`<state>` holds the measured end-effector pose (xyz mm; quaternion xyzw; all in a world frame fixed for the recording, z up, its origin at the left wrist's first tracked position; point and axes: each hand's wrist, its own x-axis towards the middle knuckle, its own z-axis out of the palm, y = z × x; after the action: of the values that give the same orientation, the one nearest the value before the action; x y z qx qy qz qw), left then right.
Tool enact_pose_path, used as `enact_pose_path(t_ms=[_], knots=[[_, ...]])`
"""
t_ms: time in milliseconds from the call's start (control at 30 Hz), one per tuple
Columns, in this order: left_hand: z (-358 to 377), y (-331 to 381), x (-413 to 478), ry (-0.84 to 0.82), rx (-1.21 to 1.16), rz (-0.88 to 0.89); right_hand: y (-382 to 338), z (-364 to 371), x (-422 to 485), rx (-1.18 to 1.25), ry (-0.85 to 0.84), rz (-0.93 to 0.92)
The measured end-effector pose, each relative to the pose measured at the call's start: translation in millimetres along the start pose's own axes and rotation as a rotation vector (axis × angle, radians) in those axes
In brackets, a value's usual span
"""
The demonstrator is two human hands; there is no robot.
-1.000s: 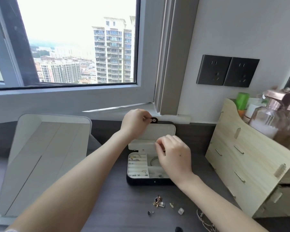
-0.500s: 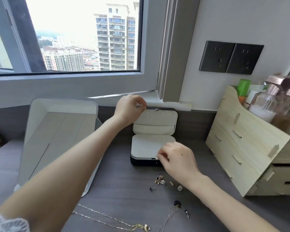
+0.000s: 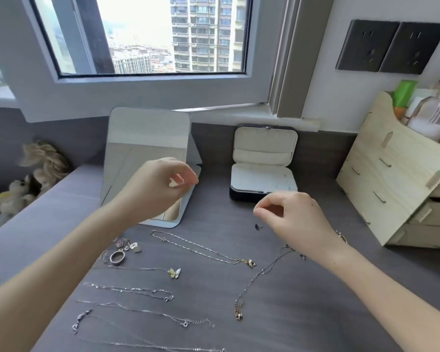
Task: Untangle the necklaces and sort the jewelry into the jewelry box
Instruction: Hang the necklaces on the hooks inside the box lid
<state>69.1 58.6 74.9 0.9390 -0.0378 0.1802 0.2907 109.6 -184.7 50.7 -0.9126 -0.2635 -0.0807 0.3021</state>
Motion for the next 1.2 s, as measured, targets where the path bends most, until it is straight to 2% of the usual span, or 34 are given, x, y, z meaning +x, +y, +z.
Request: enact_pose_path(t_ms=[100, 233, 333, 400, 533, 733, 833, 1033, 1100, 1200], knots=[[-1, -12, -32, -0.061, 0.047, -0.06, -12, 12, -18, 0.006, -0.079, -0.024], [-2, -26, -61, -0.056, 0.086, -0.13, -21, 30, -32, -0.022, -0.139, -0.069], [2, -31, -72, -0.058, 0.138, -0.19, -18, 43, -34, -0.241, -0.165, -0.077], [7, -25, -76, -0.072, 0.12, -0.182, -9, 45, -30, -0.345, -0.154, -0.016], [16, -11, -73, -0.079, 0.131, -0.132, 6, 41, -25, -0.281, -0.155, 0.097], [38, 5, -48, -0.164, 0.217, -0.115, -14, 60, -9, -0.138, -0.195, 0.08], [43, 11, -35, -0.11, 0.222, -0.147, -31, 79, 5, -0.105, -0.186, 0.069], [29, 3, -24, 0.005, 0.165, -0.228, -55, 115, 19, -0.24, -0.26, 0.016], [27, -2, -25, -0.025, 0.157, -0.224, -59, 118, 18, -0.333, -0.286, -0.04], [27, -11, -28, -0.154, 0.155, -0.21, -64, 113, 13, -0.387, -0.316, -0.1]])
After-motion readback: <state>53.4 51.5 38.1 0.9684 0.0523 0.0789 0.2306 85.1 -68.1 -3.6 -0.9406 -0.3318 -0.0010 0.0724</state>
